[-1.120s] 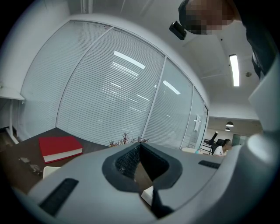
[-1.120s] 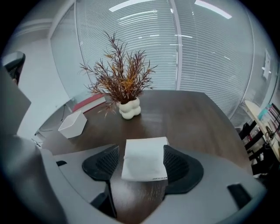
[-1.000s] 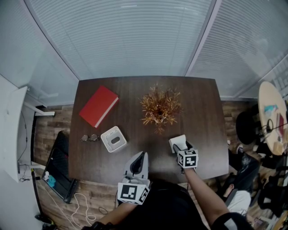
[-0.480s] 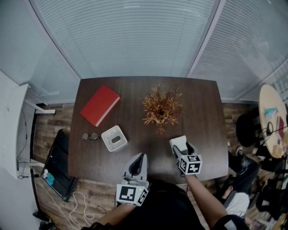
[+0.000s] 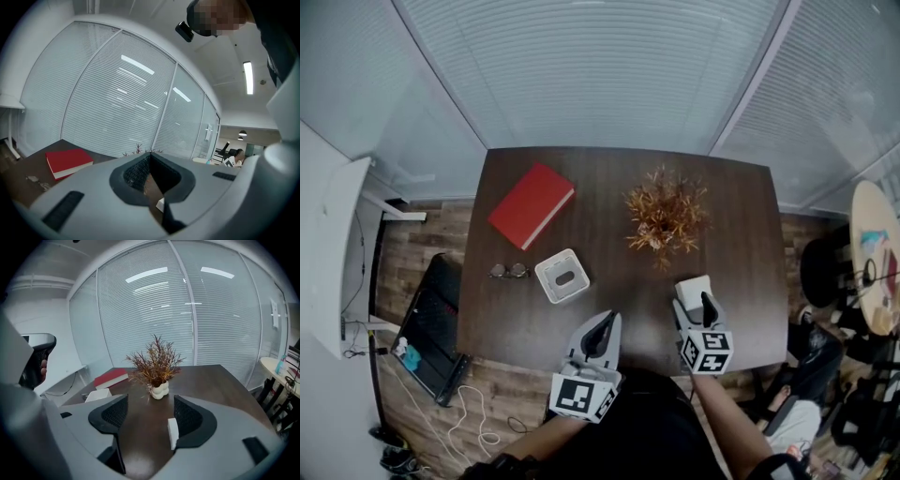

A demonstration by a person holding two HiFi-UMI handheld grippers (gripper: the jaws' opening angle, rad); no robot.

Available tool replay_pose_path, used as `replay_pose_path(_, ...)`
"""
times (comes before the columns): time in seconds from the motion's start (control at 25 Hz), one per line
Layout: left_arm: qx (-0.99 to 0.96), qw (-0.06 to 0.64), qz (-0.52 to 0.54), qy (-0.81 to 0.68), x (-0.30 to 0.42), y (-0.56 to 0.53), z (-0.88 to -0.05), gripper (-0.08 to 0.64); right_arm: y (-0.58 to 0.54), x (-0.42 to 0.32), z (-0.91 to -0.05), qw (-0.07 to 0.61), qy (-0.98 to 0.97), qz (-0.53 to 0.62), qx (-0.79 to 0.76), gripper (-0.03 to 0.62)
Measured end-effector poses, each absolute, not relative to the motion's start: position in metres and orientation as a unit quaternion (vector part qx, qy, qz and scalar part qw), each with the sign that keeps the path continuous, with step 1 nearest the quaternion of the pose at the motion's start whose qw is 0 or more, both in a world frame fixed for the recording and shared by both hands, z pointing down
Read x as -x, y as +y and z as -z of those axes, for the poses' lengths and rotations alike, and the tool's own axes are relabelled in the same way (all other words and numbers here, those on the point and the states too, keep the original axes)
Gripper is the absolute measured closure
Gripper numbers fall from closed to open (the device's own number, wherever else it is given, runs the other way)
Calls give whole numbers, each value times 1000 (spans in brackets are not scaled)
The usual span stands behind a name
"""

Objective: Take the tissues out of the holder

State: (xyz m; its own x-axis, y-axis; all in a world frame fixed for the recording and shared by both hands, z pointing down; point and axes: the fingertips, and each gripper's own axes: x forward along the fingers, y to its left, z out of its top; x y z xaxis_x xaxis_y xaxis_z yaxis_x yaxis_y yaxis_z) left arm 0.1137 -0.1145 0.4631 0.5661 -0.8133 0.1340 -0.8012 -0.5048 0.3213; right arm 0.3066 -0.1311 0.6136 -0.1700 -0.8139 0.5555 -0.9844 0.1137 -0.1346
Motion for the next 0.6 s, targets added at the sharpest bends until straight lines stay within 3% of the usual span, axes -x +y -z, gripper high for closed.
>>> replay_pose_path(0.6, -872, 150, 45, -465, -41, -140, -425, 561, -156, -196, -511, 105, -768, -163, -611, 279)
